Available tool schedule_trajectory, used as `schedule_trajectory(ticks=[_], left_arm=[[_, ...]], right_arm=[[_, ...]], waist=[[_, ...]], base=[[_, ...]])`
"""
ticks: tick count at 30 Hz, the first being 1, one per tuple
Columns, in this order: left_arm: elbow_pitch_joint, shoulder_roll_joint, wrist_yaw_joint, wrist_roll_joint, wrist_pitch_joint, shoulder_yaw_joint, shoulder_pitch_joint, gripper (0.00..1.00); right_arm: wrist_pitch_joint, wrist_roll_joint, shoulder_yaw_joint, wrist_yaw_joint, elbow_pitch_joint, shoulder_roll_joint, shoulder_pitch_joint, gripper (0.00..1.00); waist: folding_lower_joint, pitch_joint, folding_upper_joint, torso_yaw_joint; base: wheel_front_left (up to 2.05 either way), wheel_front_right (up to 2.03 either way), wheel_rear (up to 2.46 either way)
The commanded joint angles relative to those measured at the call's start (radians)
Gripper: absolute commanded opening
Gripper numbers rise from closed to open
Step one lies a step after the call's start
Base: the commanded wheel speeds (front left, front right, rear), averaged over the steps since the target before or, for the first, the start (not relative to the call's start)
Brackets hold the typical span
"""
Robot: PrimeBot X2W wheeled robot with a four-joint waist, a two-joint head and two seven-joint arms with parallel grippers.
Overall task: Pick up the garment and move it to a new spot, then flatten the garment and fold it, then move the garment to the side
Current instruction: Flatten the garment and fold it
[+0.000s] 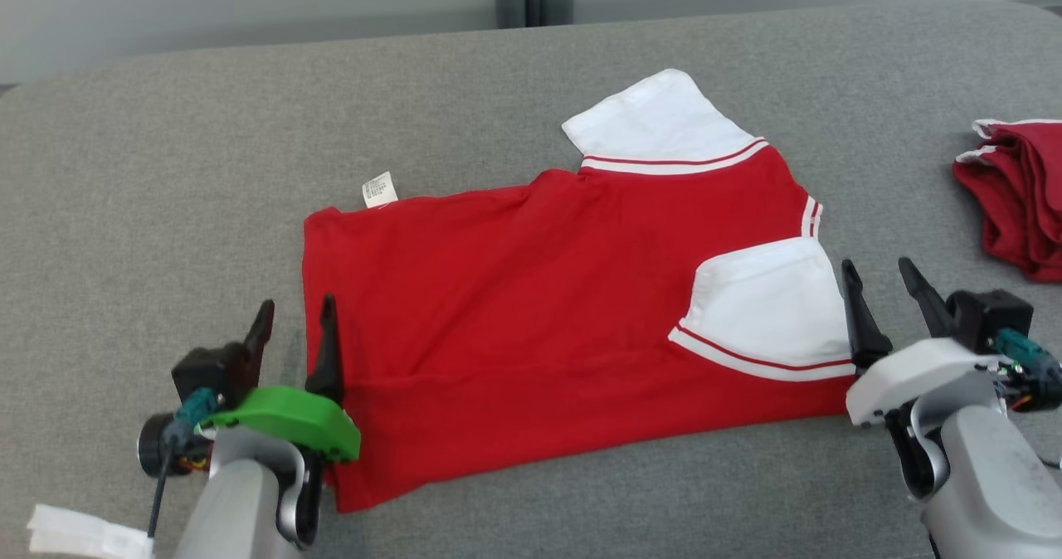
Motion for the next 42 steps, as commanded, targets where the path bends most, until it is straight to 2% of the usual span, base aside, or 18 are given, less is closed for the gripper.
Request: schedule_trajectory(ticks=[1,10,15,23,25,26,27,33,42], left_arm=[[0.033,0.016,-0.004,0.008,0.000,0.004,-0.049,1.00],[0.251,0.074,-0.016,0.044,0.000,-0.030,-0.350,1.00],[0.347,0.084,-0.022,0.044,0.000,-0.063,-0.433,1.00],[0.441,0.065,-0.024,0.024,0.001,-0.135,-0.485,1.00],[0.468,0.057,-0.024,0.017,0.004,-0.168,-0.492,0.91],[0.477,0.052,-0.024,0.006,0.004,-0.183,-0.501,0.47],[0.484,0.053,-0.024,0.007,0.004,-0.196,-0.509,0.00],[0.482,0.039,-0.024,-0.036,0.003,-0.269,-0.558,0.00],[0.361,0.024,-0.022,-0.068,0.001,-0.289,-0.581,0.00]], right_arm=[[-0.002,-0.013,0.012,-0.002,0.006,-0.009,-0.039,1.00],[-0.002,-0.046,0.099,-0.002,0.062,-0.023,-0.244,1.00],[-0.002,-0.052,0.141,-0.002,0.093,-0.031,-0.325,1.00],[0.001,-0.060,0.208,-0.002,0.174,-0.054,-0.449,1.00],[0.010,-0.064,0.227,-0.002,0.204,-0.063,-0.492,1.00],[0.018,-0.066,0.235,-0.002,0.221,-0.068,-0.515,1.00],[0.024,-0.067,0.241,-0.002,0.236,-0.073,-0.535,1.00],[0.079,-0.069,0.263,-0.002,0.343,-0.096,-0.669,1.00],[0.171,-0.057,0.302,-0.002,0.500,-0.117,-0.838,1.00]], waist=[[0.0000,0.043,0.0000,0.006],[0.0000,0.147,0.0000,-0.004],[0.0000,0.187,0.0000,-0.009],[0.0000,0.224,0.0000,0.003],[0.0000,0.233,0.0000,0.012],[0.0000,0.238,0.0000,0.019],[0.0000,0.242,0.0000,0.025],[0.0000,0.274,0.0000,0.079],[0.0000,0.322,0.0000,0.170]], base=[[0.00,0.00,0.00],[0.00,0.00,0.00],[0.00,0.00,0.00],[0.00,0.00,0.00],[0.00,0.00,0.00],[0.00,0.00,0.00],[0.00,0.00,0.00],[0.00,0.00,0.00],[0.00,0.00,0.00]])
